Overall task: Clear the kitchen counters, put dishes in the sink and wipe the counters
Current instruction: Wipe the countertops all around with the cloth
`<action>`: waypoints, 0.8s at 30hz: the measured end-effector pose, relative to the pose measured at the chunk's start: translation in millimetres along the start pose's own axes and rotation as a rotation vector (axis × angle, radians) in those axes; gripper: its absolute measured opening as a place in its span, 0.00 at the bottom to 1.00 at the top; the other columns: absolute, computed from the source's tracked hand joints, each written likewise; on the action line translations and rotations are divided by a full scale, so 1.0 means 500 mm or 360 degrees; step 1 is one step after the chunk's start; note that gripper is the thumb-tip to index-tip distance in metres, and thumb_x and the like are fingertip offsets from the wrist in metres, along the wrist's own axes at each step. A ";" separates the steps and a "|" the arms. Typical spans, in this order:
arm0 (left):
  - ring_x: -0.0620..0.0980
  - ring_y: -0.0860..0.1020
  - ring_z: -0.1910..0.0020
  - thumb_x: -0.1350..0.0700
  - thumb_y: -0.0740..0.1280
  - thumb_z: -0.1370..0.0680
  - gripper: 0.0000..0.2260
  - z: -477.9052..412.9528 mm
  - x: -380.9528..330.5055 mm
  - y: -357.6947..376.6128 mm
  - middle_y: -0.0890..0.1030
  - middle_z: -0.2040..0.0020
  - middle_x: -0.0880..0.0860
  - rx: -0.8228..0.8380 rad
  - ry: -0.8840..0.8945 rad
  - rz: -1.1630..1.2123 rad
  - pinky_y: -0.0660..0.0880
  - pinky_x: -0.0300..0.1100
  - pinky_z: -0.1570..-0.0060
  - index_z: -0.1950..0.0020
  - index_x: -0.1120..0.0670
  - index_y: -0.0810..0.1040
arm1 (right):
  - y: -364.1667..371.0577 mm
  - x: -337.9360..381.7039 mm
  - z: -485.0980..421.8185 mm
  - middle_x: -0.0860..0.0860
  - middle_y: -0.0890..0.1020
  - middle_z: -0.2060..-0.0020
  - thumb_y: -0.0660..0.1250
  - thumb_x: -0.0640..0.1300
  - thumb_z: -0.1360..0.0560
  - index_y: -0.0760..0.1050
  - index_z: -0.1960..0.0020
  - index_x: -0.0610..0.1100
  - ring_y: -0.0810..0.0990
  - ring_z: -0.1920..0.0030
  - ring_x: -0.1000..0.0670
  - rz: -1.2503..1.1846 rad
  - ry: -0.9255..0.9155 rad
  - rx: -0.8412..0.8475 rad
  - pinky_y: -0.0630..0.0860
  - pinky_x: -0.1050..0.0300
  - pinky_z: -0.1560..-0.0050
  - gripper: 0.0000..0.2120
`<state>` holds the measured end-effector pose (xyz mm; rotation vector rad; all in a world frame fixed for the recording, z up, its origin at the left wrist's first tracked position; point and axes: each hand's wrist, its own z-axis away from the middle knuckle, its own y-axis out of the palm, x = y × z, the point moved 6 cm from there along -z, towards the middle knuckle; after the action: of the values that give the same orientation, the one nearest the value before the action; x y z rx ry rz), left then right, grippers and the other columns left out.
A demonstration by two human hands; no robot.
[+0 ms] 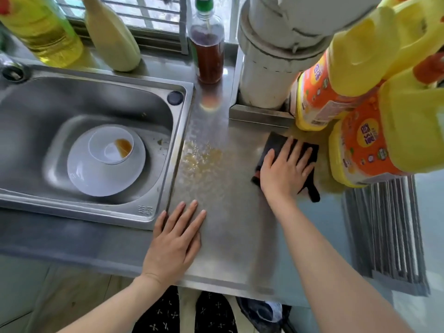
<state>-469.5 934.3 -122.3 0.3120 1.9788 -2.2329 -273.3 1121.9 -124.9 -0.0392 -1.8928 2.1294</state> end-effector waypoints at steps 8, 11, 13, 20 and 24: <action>0.50 0.63 0.29 0.47 0.45 0.19 0.22 -0.001 0.003 -0.001 0.67 0.28 0.49 -0.0013 0.0002 0.0010 0.53 0.50 0.30 0.30 0.49 0.69 | 0.019 0.041 0.039 0.48 0.46 0.23 0.44 0.67 0.23 0.43 0.24 0.59 0.42 0.24 0.42 0.0172 -0.0605 0.0159 0.39 0.42 0.28 0.30; 0.50 0.63 0.29 0.47 0.46 0.19 0.21 -0.002 0.001 -0.006 0.67 0.29 0.49 -0.0076 0.0010 0.0006 0.53 0.49 0.30 0.30 0.49 0.69 | 0.008 0.023 0.019 0.46 0.49 0.23 0.45 0.64 0.22 0.46 0.24 0.57 0.43 0.24 0.41 0.0112 -0.0259 0.0083 0.42 0.38 0.28 0.29; 0.50 0.63 0.29 0.49 0.50 0.19 0.19 -0.002 0.000 -0.007 0.67 0.29 0.49 -0.0124 0.0024 -0.0015 0.53 0.50 0.31 0.31 0.49 0.69 | 0.014 0.045 0.037 0.45 0.48 0.23 0.45 0.63 0.22 0.46 0.23 0.55 0.43 0.24 0.40 0.0073 -0.0123 0.0058 0.41 0.37 0.28 0.29; 0.50 0.63 0.29 0.50 0.56 0.23 0.21 0.000 0.000 -0.001 0.68 0.29 0.50 -0.0153 0.0047 -0.0079 0.54 0.51 0.31 0.31 0.49 0.70 | 0.024 0.058 0.063 0.47 0.61 0.25 0.49 0.63 0.24 0.59 0.26 0.56 0.57 0.26 0.40 0.0199 -0.1149 0.0095 0.53 0.38 0.30 0.28; 0.51 0.63 0.29 0.50 0.56 0.23 0.21 0.001 0.000 0.003 0.68 0.29 0.49 -0.0143 0.0048 -0.0088 0.55 0.51 0.31 0.31 0.49 0.70 | 0.009 0.028 0.008 0.48 0.53 0.24 0.48 0.60 0.22 0.52 0.24 0.55 0.49 0.24 0.41 0.0132 -0.0539 0.0028 0.45 0.40 0.27 0.27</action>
<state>-469.0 933.7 -123.8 0.2849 2.1209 -2.1754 -288.6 1121.1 -126.1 0.2679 -2.0855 2.3280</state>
